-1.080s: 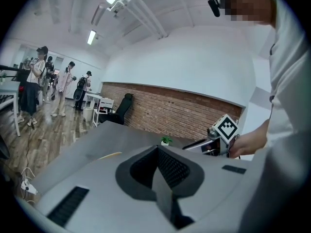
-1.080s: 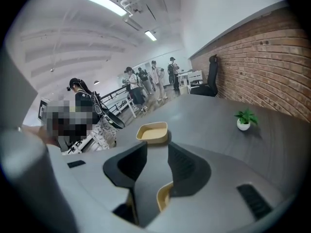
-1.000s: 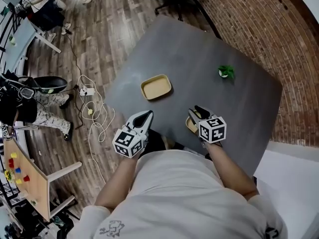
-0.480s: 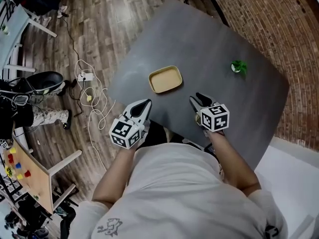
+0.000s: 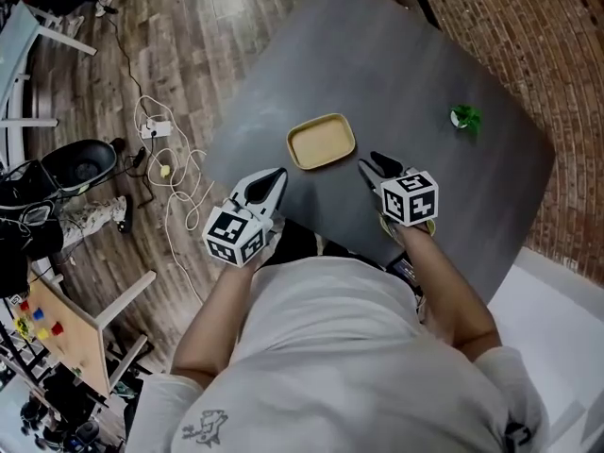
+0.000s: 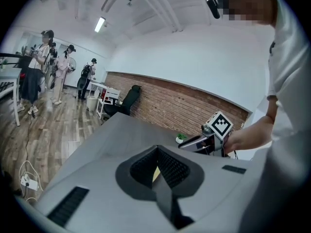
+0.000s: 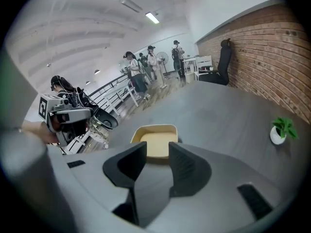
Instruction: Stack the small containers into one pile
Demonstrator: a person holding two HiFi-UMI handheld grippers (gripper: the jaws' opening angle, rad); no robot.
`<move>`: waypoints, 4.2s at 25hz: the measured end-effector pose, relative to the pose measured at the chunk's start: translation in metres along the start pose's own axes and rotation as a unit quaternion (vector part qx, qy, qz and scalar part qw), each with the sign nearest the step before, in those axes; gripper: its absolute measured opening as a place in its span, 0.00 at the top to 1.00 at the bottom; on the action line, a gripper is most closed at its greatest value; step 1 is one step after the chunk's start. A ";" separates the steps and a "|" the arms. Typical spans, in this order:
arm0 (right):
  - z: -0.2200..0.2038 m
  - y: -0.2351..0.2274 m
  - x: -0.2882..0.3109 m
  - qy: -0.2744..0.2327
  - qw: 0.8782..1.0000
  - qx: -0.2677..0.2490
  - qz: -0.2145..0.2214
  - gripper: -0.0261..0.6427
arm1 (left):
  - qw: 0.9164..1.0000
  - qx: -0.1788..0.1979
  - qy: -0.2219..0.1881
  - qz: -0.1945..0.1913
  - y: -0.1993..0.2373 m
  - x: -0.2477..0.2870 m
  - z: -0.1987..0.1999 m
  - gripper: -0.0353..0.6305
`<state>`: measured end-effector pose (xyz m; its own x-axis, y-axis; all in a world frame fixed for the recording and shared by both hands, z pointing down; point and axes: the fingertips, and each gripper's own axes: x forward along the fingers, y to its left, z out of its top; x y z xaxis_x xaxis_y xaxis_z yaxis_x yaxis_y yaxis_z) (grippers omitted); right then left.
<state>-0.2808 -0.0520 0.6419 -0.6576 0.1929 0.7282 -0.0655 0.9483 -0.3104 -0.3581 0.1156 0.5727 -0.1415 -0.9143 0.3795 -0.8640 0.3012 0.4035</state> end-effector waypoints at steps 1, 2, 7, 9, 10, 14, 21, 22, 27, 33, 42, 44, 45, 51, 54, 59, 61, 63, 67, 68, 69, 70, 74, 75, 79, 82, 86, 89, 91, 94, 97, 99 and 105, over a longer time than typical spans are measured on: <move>0.002 0.000 0.004 0.003 1.000 0.000 0.001 0.74 | 1.000 0.000 0.002 -0.001 0.003 0.002 0.000 0.93; 0.003 -0.001 0.008 0.005 1.000 0.000 0.002 0.74 | 1.000 0.000 0.005 -0.002 0.006 0.004 0.000 0.93; 0.003 -0.005 0.026 0.021 1.000 0.002 0.008 0.74 | 1.000 -0.004 0.015 -0.007 0.017 0.015 -0.002 0.93; 0.001 -0.005 0.030 0.028 1.000 0.006 0.012 0.74 | 1.000 -0.009 0.018 -0.010 0.019 0.018 -0.004 0.93; 0.001 -0.006 0.033 0.031 0.999 0.007 0.013 0.74 | 1.000 -0.011 0.020 -0.011 0.020 0.019 -0.005 0.93; 0.002 -0.010 0.045 0.039 0.999 0.007 0.015 0.74 | 0.999 -0.017 0.027 -0.013 0.028 0.027 -0.010 0.93; 0.006 -0.015 0.064 0.051 0.998 0.008 0.017 0.73 | 0.999 -0.029 0.035 -0.011 0.042 0.036 -0.017 0.93; 0.007 -0.015 0.066 0.053 0.998 0.008 0.017 0.73 | 0.999 -0.031 0.036 -0.010 0.044 0.037 -0.018 0.93; 0.007 -0.019 0.078 0.062 0.998 0.007 0.017 0.73 | 0.998 -0.043 0.043 -0.013 0.050 0.044 -0.026 0.93; 0.000 -0.027 0.090 0.075 0.997 0.009 0.006 0.73 | 0.997 -0.051 0.050 -0.013 0.059 0.046 -0.035 0.93; -0.008 -0.040 0.106 0.095 0.995 0.010 -0.006 0.74 | 0.996 -0.062 0.058 -0.013 0.066 0.053 -0.042 0.93; -0.010 -0.043 0.109 0.099 0.995 0.011 -0.008 0.75 | 0.996 -0.063 0.060 -0.014 0.066 0.054 -0.044 0.93; -0.011 -0.044 0.110 0.101 0.995 0.011 -0.009 0.77 | 0.996 -0.064 0.061 -0.013 0.067 0.055 -0.045 0.93; -0.015 -0.048 0.115 0.110 0.994 0.009 -0.014 0.86 | 0.995 -0.070 0.064 -0.014 0.067 0.056 -0.049 0.93; -0.015 -0.050 0.116 0.109 0.994 0.011 -0.016 0.90 | 0.995 -0.074 0.065 -0.014 0.065 0.056 -0.052 0.93; -0.014 -0.050 0.118 0.103 0.994 0.016 -0.016 0.92 | 0.995 -0.073 0.064 -0.010 0.066 0.056 -0.053 0.93; -0.016 -0.048 0.118 0.104 0.994 0.016 -0.015 0.92 | 0.995 -0.073 0.065 -0.008 0.066 0.054 -0.054 0.93; -0.015 -0.048 0.116 0.102 0.995 0.017 -0.014 0.92 | 0.995 -0.070 0.064 -0.006 0.065 0.053 -0.052 0.93; -0.012 -0.045 0.109 0.094 0.995 0.019 -0.011 0.92 | 0.996 -0.066 0.061 -0.006 0.061 0.050 -0.048 0.93; -0.012 -0.044 0.106 0.092 0.996 0.018 -0.011 0.92 | 0.996 -0.064 0.060 -0.007 0.059 0.049 -0.047 0.93; -0.011 -0.043 0.104 0.090 0.996 0.017 -0.011 0.92 | 0.996 -0.061 0.060 -0.007 0.057 0.048 -0.046 0.93; -0.010 -0.043 0.102 0.087 0.996 0.016 -0.011 0.92 | 0.997 -0.058 0.059 -0.008 0.055 0.048 -0.046 0.93; -0.009 -0.043 0.085 0.072 0.997 0.021 -0.017 0.92 | 0.997 -0.049 0.057 -0.012 0.044 0.044 -0.044 0.93; -0.010 -0.044 0.080 0.068 0.997 0.024 -0.019 0.92 | 0.997 -0.046 0.058 -0.013 0.040 0.043 -0.043 0.93; -0.013 -0.054 0.055 0.051 0.998 0.031 -0.029 0.92 | 0.998 -0.034 0.051 -0.021 0.018 0.046 -0.037 0.93; -0.022 -0.063 0.032 0.042 0.998 0.042 -0.036 0.92 | 0.998 -0.029 0.049 -0.027 -0.003 0.048 -0.037 0.93; -0.033 -0.076 0.000 0.025 0.997 0.056 -0.050 0.92 | 0.998 -0.016 0.048 -0.042 -0.034 0.050 -0.037 0.93; -0.046 -0.086 -0.025 0.015 0.996 0.064 -0.063 0.92 | 0.997 -0.005 0.050 -0.056 -0.058 0.053 -0.039 0.93; -0.056 -0.095 -0.043 0.008 0.995 0.071 -0.072 0.92 | 0.997 0.005 0.050 -0.065 -0.073 0.058 -0.037 0.93; -0.072 -0.108 -0.070 -0.005 0.993 0.085 -0.086 0.92 | 0.996 0.019 0.049 -0.079 -0.098 0.066 -0.034 0.93; -0.089 -0.119 -0.097 -0.016 0.990 0.102 -0.099 0.92 | 0.994 0.025 0.049 -0.096 -0.126 0.073 -0.034 0.93; -0.100 -0.126 -0.114 -0.024 0.987 0.114 -0.107 0.92 | 0.992 0.033 0.053 -0.107 -0.145 0.077 -0.036 0.93; -0.136 -0.149 -0.162 -0.049 0.981 0.144 -0.125 0.92 | 0.987 0.060 0.064 -0.132 -0.197 0.094 -0.043 0.93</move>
<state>-0.0620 -0.1903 0.6532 -0.6617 -0.0739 0.7461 -0.4330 0.8501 -0.2998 -0.1801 -0.0178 0.5644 0.1516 -0.9122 0.3806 -0.9149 0.0163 0.4034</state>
